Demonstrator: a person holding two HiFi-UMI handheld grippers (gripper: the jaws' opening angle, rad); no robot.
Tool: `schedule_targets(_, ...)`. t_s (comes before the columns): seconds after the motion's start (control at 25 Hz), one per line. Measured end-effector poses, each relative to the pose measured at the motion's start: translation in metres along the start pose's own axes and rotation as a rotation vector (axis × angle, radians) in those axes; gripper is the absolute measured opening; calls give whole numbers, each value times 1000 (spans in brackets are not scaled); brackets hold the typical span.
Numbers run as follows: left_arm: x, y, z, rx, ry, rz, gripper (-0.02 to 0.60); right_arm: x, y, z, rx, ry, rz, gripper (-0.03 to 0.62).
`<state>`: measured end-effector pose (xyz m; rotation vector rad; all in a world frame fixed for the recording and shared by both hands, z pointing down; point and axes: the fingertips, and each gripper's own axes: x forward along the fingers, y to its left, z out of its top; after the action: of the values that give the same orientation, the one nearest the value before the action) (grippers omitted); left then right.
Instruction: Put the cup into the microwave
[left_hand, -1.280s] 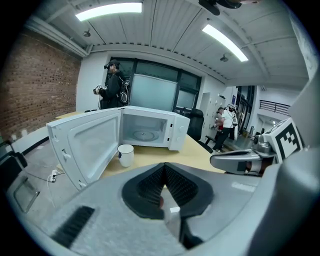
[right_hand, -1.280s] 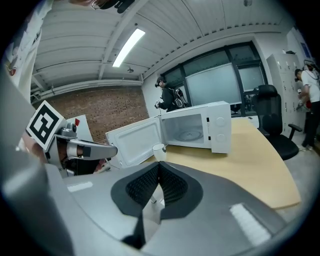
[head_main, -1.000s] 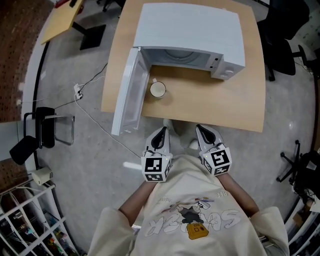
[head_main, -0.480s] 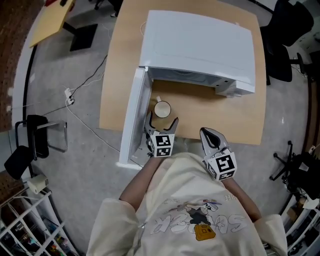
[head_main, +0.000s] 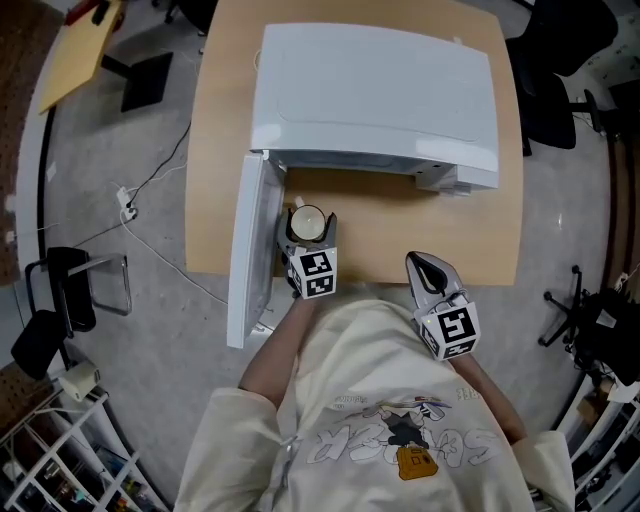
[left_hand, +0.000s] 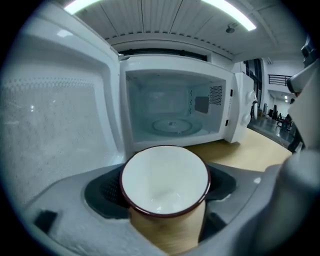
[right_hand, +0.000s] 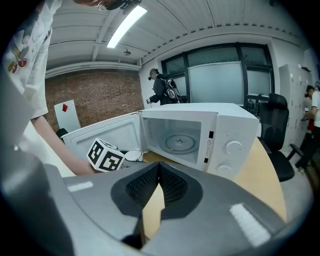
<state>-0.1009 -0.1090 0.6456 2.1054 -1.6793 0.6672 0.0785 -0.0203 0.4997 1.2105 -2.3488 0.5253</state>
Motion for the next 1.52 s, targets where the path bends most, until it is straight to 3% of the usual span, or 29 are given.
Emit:
schedule_targets(0.2, -4, -18, 73, -14, -99, -42, 408, -1, -14, 3, 45, -25, -31, 6)
schedule_targets(0.44, 44, -25, 134, 40, -189, -45, 408, -8, -14, 2, 57, -28, -62, 6)
schedule_targets(0.92, 123, -8, 155, 36, -201, -12, 408, -42, -43, -20, 146, -6, -266, 6)
schedule_targets(1.2, 142, -8, 162, 59, -229, -39, 413, -40, -46, -20, 155, -2, -279, 6)
schedule_targets(1.28, 139, -9, 159, 61, -222, -47, 461, -38, -45, -19, 154, -4, -272, 6)
schedule_targets(1.52, 93, -21, 136, 30, -173, -105, 485, -29, -47, -9, 137, -38, -243, 6)
